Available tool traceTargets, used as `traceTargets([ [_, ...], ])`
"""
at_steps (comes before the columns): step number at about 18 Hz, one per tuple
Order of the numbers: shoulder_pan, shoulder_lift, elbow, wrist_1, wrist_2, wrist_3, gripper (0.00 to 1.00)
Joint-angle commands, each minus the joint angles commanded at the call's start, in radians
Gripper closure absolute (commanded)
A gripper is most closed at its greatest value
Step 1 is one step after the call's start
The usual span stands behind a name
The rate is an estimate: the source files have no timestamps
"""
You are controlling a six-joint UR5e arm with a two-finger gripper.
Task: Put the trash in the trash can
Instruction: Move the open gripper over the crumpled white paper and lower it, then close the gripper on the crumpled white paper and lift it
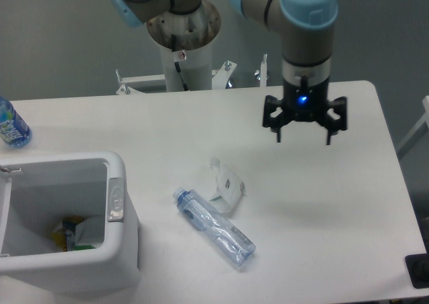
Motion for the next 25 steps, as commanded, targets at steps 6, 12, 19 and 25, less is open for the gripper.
traceTargets([
  [6, -0.071, -0.061, -0.039, -0.002, -0.003, -0.014, 0.00],
  [12, -0.140, -0.138, -0.042, 0.023, -0.006, -0.069, 0.00],
  [19, -0.170, -0.213, -0.048, 0.127, 0.012, -0.156, 0.27],
  [25, -0.163, -0.198, -0.046, 0.112, 0.044, -0.138, 1.00],
])
